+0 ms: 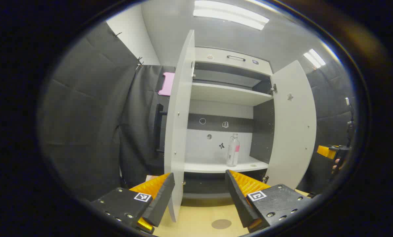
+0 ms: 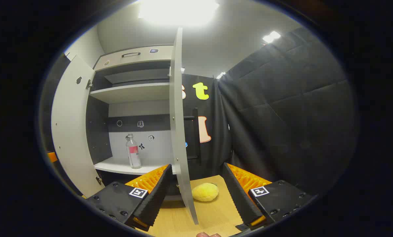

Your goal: Grasp the bottle in the cabinet with the left hand and place it on the coaster, then close the right door with the right hand and the left door with the left hand.

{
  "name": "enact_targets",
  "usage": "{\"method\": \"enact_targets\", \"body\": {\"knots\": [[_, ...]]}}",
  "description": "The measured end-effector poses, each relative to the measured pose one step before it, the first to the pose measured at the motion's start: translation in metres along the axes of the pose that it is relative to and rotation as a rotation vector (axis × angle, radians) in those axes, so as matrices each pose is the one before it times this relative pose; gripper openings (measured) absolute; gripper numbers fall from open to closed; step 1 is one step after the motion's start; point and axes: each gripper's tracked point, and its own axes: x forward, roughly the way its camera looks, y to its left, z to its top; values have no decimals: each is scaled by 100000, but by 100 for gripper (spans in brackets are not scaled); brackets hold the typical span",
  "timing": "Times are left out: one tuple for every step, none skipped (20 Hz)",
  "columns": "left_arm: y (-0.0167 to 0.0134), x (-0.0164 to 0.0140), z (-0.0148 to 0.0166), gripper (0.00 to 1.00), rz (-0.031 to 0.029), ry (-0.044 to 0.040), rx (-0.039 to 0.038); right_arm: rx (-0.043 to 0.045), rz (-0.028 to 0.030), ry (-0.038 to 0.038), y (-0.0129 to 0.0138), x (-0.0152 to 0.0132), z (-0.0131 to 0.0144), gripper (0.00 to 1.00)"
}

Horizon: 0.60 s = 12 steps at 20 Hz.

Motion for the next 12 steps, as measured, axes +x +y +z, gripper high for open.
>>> {"method": "enact_targets", "body": {"knots": [[-18,39,-69,90,-37,190,228,127,-1,357,59,60,-20,98],[63,30,-258,90,50,185,467,335,172,293,209,-32,-4,98],[4,43,-78,90,-196,154,368,213,0,224,-30,100,-97,98],[-78,-12,-88,90,-338,49,281,106,-28,212,49,30,-62,97],[-31,-27,-87,90,-201,178,132,-11,15,262,121,26,-54,97],[75,35,-111,90,-137,202,69,-198,119,156,73,13,16,98],[98,25,-12,90,148,-5,12,-322,56,62,32,27,-2,98],[146,-2,-135,90,276,-115,-115,-404,27,61,89,21,59,98],[77,-29,0,90,201,-3,-289,-551,-264,-43,53,157,29,98],[152,-135,-143,90,321,116,-300,-529,-147,125,118,75,27,98],[196,19,-87,90,730,272,-131,-236,377,359,237,118,-168,98],[259,-34,-3,90,1212,-244,733,-17,386,312,251,83,3,98]]}}
